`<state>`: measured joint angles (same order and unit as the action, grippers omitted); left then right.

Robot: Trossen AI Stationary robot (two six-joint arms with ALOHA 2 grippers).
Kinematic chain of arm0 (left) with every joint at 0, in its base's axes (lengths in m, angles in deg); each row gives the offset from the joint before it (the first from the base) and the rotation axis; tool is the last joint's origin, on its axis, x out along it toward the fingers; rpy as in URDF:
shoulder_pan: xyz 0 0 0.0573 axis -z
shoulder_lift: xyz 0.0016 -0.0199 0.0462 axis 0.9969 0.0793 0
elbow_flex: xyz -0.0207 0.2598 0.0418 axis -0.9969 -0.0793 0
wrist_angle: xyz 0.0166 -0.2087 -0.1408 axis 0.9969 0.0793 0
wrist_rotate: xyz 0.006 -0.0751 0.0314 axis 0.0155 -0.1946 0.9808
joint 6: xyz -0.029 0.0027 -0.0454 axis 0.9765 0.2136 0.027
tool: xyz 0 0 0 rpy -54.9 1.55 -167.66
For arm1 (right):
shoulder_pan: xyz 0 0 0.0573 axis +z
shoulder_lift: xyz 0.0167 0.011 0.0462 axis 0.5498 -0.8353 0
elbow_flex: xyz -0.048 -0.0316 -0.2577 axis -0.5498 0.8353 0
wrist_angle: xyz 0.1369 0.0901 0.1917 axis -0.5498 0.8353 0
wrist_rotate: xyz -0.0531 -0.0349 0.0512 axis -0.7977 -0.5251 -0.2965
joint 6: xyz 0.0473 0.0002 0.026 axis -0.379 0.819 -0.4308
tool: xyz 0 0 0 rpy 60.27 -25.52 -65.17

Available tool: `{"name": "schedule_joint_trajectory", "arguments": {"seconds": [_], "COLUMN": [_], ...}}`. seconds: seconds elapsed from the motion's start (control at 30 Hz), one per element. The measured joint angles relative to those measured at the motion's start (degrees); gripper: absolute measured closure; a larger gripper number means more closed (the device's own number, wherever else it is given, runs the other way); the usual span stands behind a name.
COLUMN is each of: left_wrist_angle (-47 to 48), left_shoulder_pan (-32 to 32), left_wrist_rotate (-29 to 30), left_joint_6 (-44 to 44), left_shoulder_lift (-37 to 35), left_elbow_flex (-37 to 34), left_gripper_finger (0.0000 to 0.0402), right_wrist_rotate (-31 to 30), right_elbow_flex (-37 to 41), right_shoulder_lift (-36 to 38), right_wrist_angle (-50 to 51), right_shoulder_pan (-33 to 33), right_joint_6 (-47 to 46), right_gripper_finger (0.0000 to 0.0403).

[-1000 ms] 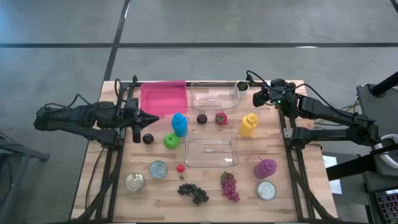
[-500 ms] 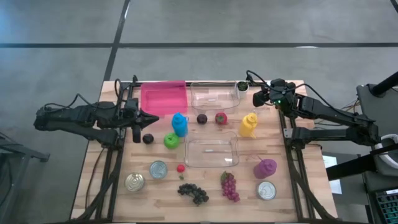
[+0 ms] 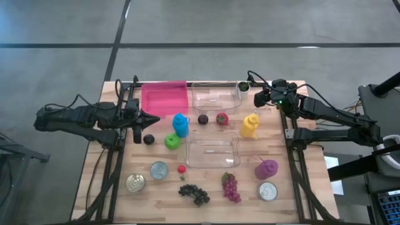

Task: Pick & Place Food Item
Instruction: Put the transparent bottle into the top transparent bin

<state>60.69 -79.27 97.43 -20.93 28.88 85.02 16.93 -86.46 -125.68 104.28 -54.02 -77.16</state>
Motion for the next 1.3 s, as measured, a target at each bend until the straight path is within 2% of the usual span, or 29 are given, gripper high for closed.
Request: {"name": "schedule_joint_trajectory", "arguments": {"seconds": [0.47,0.87,1.3], "left_wrist_angle": [0.0,0.01,0.0], "left_shoulder_pan": [0.0,-0.01,-0.01], "left_wrist_rotate": [0.0,0.0,0.0], "left_joint_6": [-0.01,-0.01,-0.02], "left_shoulder_lift": [0.0,0.0,0.0], "left_elbow_flex": [0.0,0.0,0.0], "left_gripper_finger": [0.0387,0.0387,0.0387], "right_wrist_rotate": [-0.15,0.08,8.23], "right_elbow_flex": [-1.41,-8.0,-19.92], "right_shoulder_lift": [0.11,0.11,-0.12], "right_wrist_angle": [-0.37,-0.05,0.27], "right_shoulder_pan": [0.0,0.0,-0.03], "right_joint_6": [1.71,3.43,12.87], "right_gripper_finger": [0.0255,0.0255,0.0255]}}
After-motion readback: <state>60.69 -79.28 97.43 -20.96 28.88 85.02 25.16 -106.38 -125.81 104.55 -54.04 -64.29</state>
